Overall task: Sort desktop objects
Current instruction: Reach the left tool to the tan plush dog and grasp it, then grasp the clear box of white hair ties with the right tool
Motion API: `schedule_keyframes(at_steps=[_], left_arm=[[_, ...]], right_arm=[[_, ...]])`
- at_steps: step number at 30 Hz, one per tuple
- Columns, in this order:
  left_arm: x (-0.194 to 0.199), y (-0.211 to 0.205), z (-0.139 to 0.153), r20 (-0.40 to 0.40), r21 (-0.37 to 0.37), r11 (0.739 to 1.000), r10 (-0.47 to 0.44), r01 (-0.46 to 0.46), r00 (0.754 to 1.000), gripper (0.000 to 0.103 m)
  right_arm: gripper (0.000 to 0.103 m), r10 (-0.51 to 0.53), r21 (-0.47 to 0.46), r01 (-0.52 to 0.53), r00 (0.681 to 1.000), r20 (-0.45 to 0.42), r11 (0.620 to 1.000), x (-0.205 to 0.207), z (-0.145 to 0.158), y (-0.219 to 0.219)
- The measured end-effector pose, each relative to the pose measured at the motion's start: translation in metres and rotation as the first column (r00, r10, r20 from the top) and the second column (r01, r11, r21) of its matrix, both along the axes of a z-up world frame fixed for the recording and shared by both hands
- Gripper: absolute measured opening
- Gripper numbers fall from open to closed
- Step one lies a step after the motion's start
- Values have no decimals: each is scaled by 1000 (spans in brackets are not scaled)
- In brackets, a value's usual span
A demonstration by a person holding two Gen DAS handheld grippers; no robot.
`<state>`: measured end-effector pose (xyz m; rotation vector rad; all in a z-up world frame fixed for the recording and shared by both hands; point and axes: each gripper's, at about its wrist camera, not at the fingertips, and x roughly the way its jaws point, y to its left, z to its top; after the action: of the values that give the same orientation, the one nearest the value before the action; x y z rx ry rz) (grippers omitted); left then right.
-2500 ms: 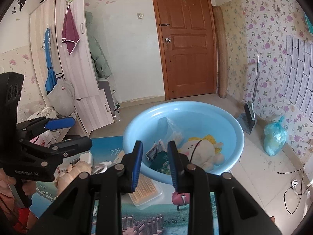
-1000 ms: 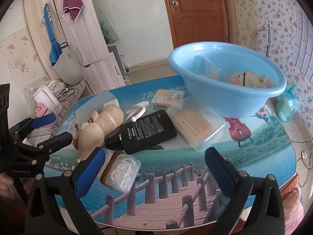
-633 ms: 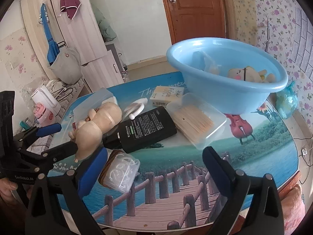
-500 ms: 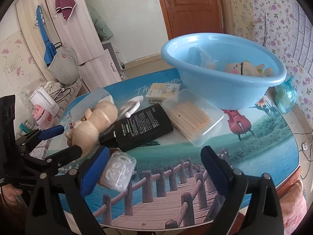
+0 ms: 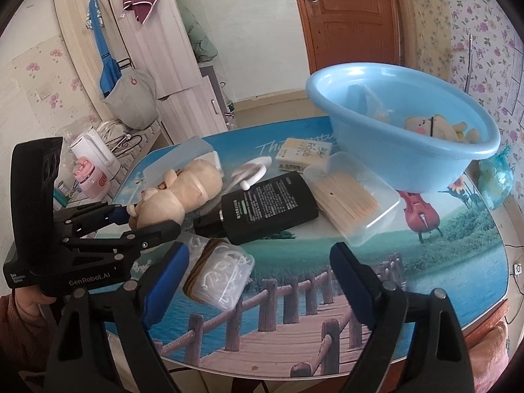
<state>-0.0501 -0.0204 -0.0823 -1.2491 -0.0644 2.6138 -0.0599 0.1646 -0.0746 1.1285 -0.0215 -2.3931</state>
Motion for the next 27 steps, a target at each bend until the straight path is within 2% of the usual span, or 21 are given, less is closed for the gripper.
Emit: schedule_keyframes(at_steps=[7, 15, 20, 21, 22, 25, 27], left_arm=[[22, -20, 2, 4, -28, 998, 48, -48, 999, 49], [42, -28, -3, 19, -43, 997, 58, -57, 998, 49], [46, -24, -7, 25, -62, 997, 52, -50, 998, 50], [45, -24, -7, 25, -62, 997, 51, -49, 998, 50], [46, -24, -7, 25, -62, 997, 51, -49, 998, 50], [46, -23, -7, 26, -62, 997, 50, -49, 998, 50], [46, -22, -7, 30, -66, 997, 50, -48, 998, 51]], right_arm=[[89, 84, 15, -85, 996, 15, 996, 8, -7, -19], [89, 101, 1, -101, 992, 81, 995, 3, -27, -33], [89, 116, 24, -118, 991, 73, 993, 4, -33, -43], [85, 117, 26, -119, 991, 68, 993, 5, -32, -43], [68, 116, 28, -118, 991, 60, 993, 5, -32, -42], [48, 108, 17, -109, 993, 56, 994, 3, -29, -36], [39, 98, 2, -98, 993, 59, 995, 1, -26, -30]])
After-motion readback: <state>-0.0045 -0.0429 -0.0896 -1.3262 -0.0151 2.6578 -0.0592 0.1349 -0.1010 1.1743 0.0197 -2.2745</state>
